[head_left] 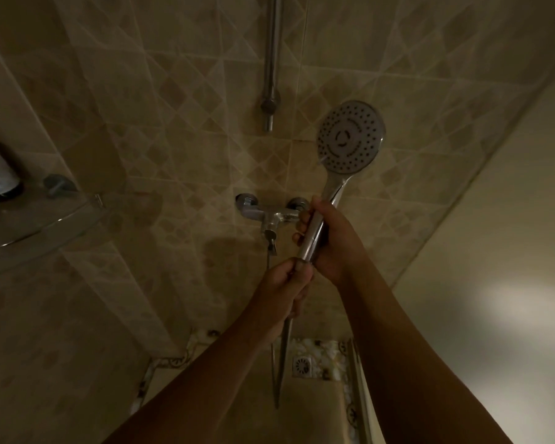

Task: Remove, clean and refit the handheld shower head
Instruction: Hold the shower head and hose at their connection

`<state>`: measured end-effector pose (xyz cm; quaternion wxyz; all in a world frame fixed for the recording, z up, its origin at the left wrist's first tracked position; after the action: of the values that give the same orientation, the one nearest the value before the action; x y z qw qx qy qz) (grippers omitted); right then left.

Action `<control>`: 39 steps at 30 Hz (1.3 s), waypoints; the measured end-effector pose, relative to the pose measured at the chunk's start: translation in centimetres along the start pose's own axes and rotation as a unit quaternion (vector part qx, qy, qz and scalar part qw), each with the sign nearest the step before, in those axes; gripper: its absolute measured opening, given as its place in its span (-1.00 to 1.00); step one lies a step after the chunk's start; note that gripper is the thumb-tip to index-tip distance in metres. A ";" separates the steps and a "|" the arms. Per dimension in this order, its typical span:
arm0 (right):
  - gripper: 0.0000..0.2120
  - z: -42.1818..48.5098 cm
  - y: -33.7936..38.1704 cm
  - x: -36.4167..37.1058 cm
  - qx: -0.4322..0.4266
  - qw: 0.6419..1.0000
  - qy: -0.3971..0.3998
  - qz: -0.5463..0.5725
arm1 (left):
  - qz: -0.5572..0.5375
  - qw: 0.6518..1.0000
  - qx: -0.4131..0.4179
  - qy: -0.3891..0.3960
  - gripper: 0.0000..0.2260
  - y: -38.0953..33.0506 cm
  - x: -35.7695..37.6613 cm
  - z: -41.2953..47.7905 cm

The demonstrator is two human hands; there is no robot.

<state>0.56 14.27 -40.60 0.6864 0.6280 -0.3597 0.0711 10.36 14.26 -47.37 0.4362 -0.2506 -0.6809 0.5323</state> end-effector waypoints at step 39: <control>-0.86 0.1 -2.3 -2.8 0.056 0.983 -0.172 -0.040 | 0.282 0.947 0.045 -0.146 -0.77 0.2 -2.1 0.7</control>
<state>-0.26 14.75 -44.15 0.5803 0.6825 -0.4420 -0.0453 10.72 12.28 -48.24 0.1753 -0.3323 -0.6140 0.6941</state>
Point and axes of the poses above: each hand's wrist, its own z-axis towards the middle knuckle, its own x-axis out of the palm, y = z × x, the point moved 7 cm from there along z, towards the middle knuckle, and after that the axes turned 3 degrees about y, right-handed, at the moved point
